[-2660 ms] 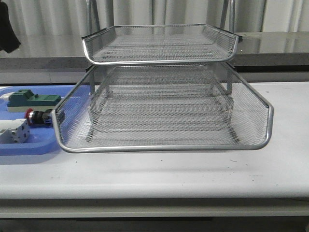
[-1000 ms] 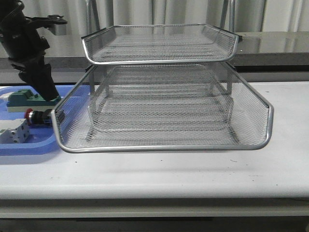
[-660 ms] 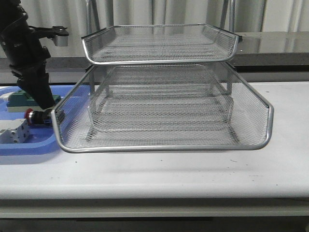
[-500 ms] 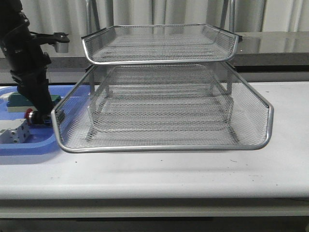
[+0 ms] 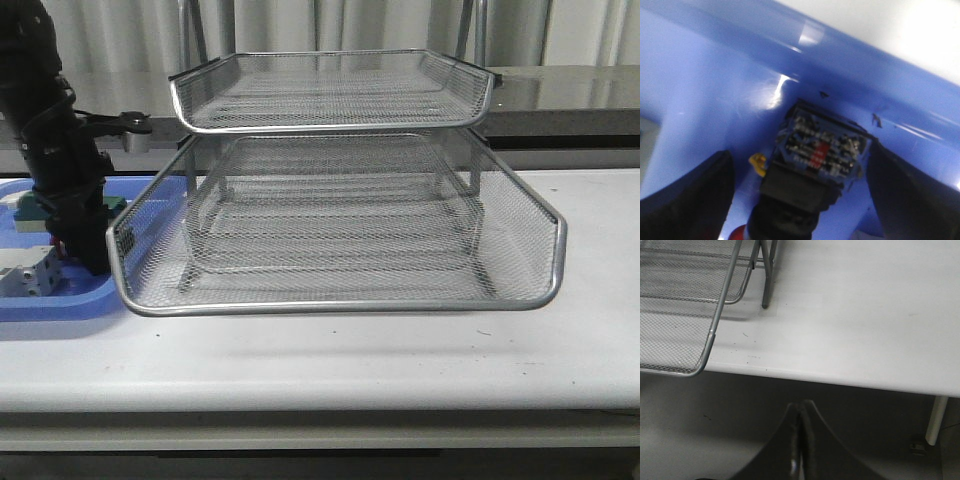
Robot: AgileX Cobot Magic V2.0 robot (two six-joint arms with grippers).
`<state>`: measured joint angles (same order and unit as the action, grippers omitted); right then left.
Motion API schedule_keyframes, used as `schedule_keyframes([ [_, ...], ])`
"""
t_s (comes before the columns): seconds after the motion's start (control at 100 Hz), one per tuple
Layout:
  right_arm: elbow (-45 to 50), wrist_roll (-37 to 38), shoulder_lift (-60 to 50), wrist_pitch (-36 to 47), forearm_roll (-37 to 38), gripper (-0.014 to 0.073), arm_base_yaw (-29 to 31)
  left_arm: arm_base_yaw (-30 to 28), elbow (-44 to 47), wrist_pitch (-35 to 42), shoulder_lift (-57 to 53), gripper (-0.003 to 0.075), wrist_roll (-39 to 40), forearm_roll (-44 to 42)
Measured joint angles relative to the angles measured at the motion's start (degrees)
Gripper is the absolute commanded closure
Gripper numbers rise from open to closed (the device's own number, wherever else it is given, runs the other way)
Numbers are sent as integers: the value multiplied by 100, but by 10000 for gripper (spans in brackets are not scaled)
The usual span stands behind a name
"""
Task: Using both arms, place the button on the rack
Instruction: 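Close the left gripper on the red push button and lift it, then carry the button into the pulled-out wire tray and release it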
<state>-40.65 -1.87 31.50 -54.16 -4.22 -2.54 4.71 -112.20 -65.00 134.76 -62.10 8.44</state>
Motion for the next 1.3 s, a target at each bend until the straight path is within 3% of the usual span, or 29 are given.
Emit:
schedule_keyframes([
  [0.15, 0, 0, 0, 0, 0, 663, 0, 0, -12, 0, 11, 199, -9, 0],
  [0.22, 0, 0, 0, 0, 0, 663, 0, 0, -12, 0, 11, 251, -9, 0],
  [0.45, 0, 0, 0, 0, 0, 663, 0, 0, -20, 7, 11, 592, -9, 20],
  [0.61, 0, 0, 0, 0, 0, 663, 0, 0, -109, -34, 25, 738, -23, 20],
  [0.9, 0, 0, 0, 0, 0, 663, 0, -35, -1004, -477, 0, 740, 497, 2],
  [1.3, 0, 0, 0, 0, 0, 663, 0, -73, -1063, -618, -1150, 740, 1088, -26],
])
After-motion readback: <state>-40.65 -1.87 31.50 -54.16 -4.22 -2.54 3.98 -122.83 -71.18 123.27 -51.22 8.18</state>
